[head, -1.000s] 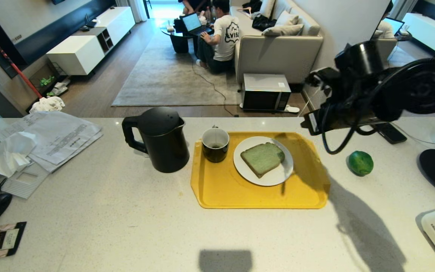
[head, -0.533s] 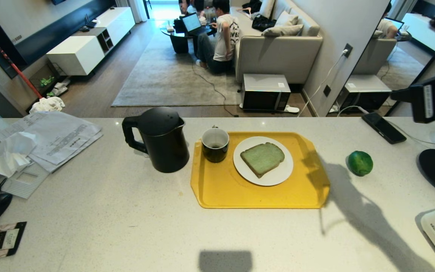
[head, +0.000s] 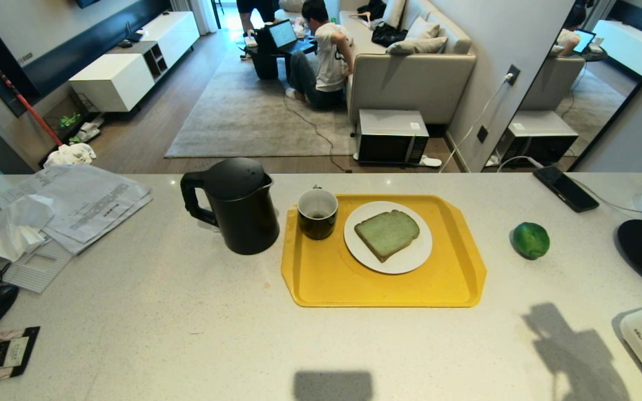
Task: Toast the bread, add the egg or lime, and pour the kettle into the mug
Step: Pick up the egg
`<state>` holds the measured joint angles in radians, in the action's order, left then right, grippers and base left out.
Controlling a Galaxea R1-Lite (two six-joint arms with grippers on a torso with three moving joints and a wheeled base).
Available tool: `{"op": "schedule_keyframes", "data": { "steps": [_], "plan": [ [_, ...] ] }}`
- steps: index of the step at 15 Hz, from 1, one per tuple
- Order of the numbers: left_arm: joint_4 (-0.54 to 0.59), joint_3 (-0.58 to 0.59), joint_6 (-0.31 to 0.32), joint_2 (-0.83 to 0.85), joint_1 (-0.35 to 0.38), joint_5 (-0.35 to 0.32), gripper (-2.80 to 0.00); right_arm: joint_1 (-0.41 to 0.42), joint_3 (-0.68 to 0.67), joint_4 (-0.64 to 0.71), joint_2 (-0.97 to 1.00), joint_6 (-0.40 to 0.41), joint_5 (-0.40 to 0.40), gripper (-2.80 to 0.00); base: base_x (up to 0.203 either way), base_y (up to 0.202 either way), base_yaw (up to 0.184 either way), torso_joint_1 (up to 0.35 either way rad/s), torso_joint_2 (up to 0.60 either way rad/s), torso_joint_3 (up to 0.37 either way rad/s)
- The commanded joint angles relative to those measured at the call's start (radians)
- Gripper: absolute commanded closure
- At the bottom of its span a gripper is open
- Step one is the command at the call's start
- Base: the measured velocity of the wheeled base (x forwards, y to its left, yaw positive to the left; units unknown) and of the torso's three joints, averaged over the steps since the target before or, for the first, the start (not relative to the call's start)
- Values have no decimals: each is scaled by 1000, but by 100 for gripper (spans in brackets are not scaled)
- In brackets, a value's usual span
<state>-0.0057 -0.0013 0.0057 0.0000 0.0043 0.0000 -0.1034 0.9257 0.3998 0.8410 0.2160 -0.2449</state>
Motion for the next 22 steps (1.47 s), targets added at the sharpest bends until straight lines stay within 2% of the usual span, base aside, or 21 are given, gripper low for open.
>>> {"op": "schedule_keyframes", "data": {
  "steps": [1, 5, 8, 11, 13, 14, 15, 16, 17, 20, 22],
  "plan": [
    [0, 0, 0, 0, -1, 0, 0, 53, -112, 4, -210, 4, -1, 0, 0, 0, 0, 0, 0, 0],
    [0, 0, 0, 2, 0, 0, 0, 72, -299, 3, -447, 1, -3, 0, 0, 0, 0, 0, 0, 0],
    [0, 0, 0, 2, -1, 0, 0, 123, -455, -7, -594, -7, -6, 0, 0, 0, 0, 0, 0, 0],
    [0, 0, 0, 2, 0, 0, 0, 113, -615, -62, -739, -13, 5, 0, 0, 0, 0, 0, 0, 0],
    [0, 0, 0, 2, 0, 1, 0, 111, -760, -178, -797, -12, 23, 0, 0, 0, 0, 0, 0, 0],
    [0, 0, 0, 1, 0, 0, 0, 110, -822, -254, -818, -12, 41, 0, 0, 0, 0, 0, 0, 0],
    [0, 0, 0, 2, 0, 0, 0, 110, -860, -330, -832, -20, 112, 0, 0, 0, 0, 0, 0, 0],
    [0, 0, 0, 2, -1, 0, 0, 110, -869, -345, -838, -31, 205, 0, 0, 0, 0, 0, 0, 0],
    [0, 0, 0, 2, -1, 1, 0, 110, -884, -371, -841, -38, 238, 0, 0, 0, 0, 0, 0, 0],
    [0, 0, 0, 0, 0, 0, 0, 109, -925, -429, -841, -87, 255, 0, 0, 0, 0, 0, 0, 0],
    [0, 0, 0, 2, 0, 0, 0, 109, -927, -399, -841, -147, 257, 0, 0, 0, 0, 0, 0, 0]
  ]
}}
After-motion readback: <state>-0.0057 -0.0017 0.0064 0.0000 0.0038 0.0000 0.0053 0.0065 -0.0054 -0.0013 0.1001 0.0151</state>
